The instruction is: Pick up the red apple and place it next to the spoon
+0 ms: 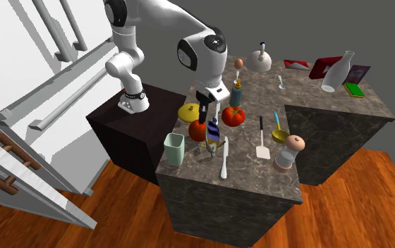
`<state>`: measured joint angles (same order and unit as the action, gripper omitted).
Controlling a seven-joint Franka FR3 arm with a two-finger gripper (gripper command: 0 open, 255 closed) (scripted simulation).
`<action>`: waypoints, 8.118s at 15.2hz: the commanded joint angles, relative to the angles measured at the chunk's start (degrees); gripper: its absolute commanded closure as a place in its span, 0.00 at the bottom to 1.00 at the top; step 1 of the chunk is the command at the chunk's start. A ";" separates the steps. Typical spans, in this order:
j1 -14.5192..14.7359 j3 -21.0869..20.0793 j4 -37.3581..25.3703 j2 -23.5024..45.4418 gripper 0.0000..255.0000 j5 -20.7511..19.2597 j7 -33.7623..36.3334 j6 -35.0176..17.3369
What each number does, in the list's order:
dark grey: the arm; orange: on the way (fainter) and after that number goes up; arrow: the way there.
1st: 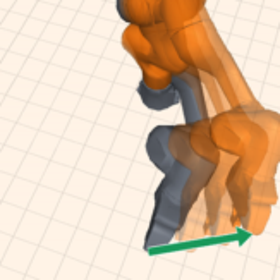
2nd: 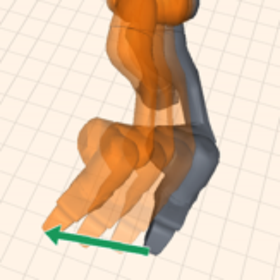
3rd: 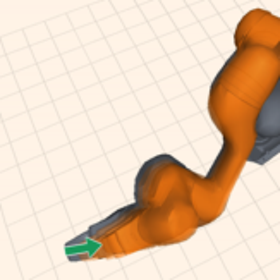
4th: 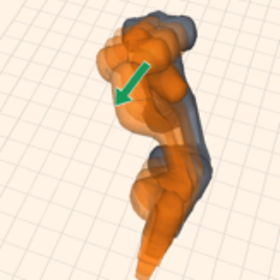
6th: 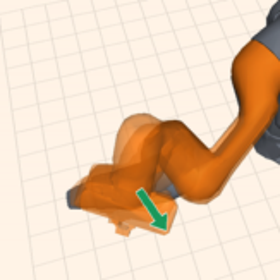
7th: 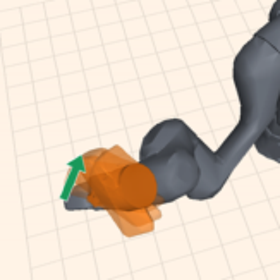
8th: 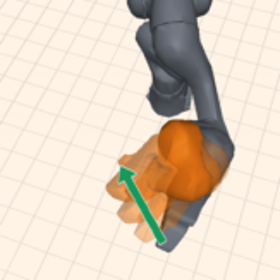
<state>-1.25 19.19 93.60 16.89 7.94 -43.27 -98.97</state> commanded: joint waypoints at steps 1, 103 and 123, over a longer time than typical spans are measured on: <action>-0.10 -0.14 0.46 1.09 0.00 0.29 -0.45 -1.10; 22.13 -23.37 23.95 -30.40 1.00 2.44 44.76 1.13; 22.39 -23.87 36.25 -27.23 1.00 3.20 42.58 -14.21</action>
<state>21.18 -4.74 129.08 -10.54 11.10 -0.41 -112.21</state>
